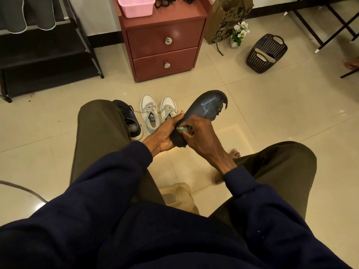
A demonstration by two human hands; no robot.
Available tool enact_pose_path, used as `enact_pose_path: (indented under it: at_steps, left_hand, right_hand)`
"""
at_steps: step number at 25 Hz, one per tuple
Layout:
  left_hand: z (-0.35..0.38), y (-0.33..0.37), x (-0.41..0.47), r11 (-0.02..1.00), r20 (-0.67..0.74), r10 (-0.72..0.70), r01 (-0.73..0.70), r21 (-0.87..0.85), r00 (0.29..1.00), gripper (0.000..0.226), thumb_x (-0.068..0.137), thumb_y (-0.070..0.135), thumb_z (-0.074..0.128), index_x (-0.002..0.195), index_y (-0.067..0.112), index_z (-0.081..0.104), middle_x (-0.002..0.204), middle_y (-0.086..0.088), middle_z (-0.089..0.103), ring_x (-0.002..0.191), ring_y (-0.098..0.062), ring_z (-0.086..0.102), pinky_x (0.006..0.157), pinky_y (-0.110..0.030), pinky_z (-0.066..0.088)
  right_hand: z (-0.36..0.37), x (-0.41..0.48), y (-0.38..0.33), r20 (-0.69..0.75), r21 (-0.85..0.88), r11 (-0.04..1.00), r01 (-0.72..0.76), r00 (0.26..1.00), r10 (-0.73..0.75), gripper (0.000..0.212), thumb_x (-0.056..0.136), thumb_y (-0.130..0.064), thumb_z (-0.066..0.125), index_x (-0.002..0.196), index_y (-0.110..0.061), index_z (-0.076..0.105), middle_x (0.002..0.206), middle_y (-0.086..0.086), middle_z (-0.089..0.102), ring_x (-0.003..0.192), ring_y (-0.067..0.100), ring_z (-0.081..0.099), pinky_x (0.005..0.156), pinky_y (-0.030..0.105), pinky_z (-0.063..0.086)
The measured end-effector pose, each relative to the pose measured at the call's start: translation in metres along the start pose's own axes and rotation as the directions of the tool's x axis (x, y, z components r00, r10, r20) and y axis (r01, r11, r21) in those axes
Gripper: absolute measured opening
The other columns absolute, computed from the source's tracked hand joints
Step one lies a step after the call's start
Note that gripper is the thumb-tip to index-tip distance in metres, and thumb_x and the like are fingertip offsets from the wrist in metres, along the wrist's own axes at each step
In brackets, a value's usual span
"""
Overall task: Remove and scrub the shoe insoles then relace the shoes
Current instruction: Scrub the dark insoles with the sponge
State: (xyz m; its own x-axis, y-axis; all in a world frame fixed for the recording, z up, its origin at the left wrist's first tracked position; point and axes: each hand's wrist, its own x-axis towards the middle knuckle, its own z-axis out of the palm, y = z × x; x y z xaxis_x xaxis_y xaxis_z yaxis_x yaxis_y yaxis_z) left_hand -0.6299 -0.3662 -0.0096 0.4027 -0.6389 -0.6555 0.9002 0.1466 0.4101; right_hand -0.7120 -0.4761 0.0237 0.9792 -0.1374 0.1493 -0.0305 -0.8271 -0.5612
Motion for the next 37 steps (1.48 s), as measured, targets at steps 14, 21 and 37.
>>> enact_pose_path:
  at_steps: [14,21,37]
  left_hand:
    - [0.001,0.0,-0.004,1.0,-0.035,-0.027,0.027,0.007,0.999,0.048,0.1,0.045,0.061,0.134,0.011,0.061,0.107,-0.006,0.07,0.09,-0.021,0.07,0.075,-0.034,0.062]
    - [0.004,0.002,-0.005,0.998,-0.062,0.045,-0.047,-0.033,0.997,0.052,0.104,0.04,0.054,0.145,0.007,0.055,0.116,-0.011,0.072,0.091,-0.024,0.073,0.075,-0.037,0.064]
    - [0.003,0.0,-0.006,0.999,-0.044,0.029,-0.03,-0.012,0.999,0.055,0.103,0.04,0.056,0.146,0.007,0.052,0.11,-0.01,0.072,0.09,-0.023,0.072,0.073,-0.034,0.063]
  right_hand:
    - [-0.011,0.001,-0.009,0.261,0.152,0.985,0.079,0.958,-0.117,0.009,0.082,-0.006,0.077,0.089,-0.011,0.078,0.088,-0.001,0.071,0.074,0.006,0.062,0.066,0.013,0.046]
    - [-0.014,0.0,0.011,0.053,-0.254,0.967,0.005,0.999,0.009,0.005,0.086,-0.013,0.076,0.091,-0.011,0.077,0.094,0.006,0.071,0.084,0.021,0.065,0.069,0.022,0.042]
    - [-0.007,-0.001,-0.002,0.231,0.035,0.999,0.019,0.973,-0.026,0.005,0.083,-0.005,0.074,0.082,-0.009,0.077,0.08,0.0,0.066,0.067,0.008,0.058,0.061,0.018,0.043]
